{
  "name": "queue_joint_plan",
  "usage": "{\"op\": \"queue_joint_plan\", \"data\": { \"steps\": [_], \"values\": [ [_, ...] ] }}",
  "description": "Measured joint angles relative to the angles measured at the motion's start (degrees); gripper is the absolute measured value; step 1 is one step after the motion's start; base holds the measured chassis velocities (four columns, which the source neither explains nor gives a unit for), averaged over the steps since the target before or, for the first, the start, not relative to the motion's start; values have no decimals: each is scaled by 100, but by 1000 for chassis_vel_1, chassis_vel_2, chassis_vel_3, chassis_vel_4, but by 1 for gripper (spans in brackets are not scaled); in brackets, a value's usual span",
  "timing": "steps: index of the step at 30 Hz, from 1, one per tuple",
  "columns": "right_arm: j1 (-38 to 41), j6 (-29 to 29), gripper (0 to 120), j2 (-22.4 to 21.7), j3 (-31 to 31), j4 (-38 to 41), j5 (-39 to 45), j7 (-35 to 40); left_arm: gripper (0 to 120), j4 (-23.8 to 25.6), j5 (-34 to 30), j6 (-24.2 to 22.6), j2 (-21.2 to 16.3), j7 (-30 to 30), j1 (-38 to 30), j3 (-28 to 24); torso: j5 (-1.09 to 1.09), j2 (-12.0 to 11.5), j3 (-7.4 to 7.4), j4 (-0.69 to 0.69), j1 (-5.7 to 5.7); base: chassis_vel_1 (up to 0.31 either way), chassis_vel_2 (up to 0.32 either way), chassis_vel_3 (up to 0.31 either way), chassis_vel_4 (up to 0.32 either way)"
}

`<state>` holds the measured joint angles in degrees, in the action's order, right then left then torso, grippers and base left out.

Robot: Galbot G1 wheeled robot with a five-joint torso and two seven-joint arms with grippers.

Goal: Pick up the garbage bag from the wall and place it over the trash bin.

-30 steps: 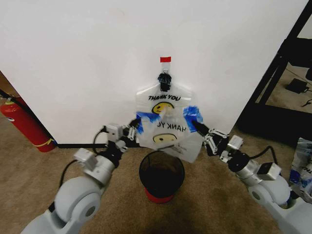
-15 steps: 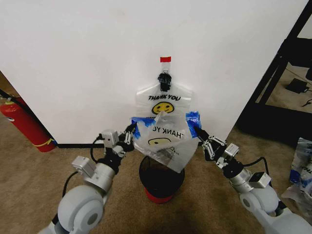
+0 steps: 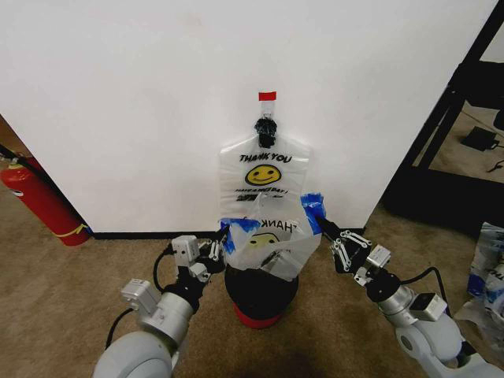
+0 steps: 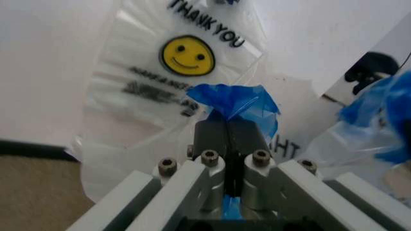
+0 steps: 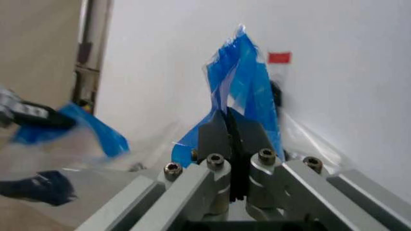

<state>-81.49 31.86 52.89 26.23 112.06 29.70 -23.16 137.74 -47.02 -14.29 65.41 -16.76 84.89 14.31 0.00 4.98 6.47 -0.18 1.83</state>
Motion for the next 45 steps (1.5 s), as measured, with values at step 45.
{"op": "queue_joint_plan", "data": {
  "steps": [45],
  "values": [
    [187, 472, 0, 121, 97, -717, -86, -499, 0, -639, -1711, 164, 669, 262, -39, -790, -1, 0, 0, 0, 0, 0, 0, 0, 0]
  ]
}}
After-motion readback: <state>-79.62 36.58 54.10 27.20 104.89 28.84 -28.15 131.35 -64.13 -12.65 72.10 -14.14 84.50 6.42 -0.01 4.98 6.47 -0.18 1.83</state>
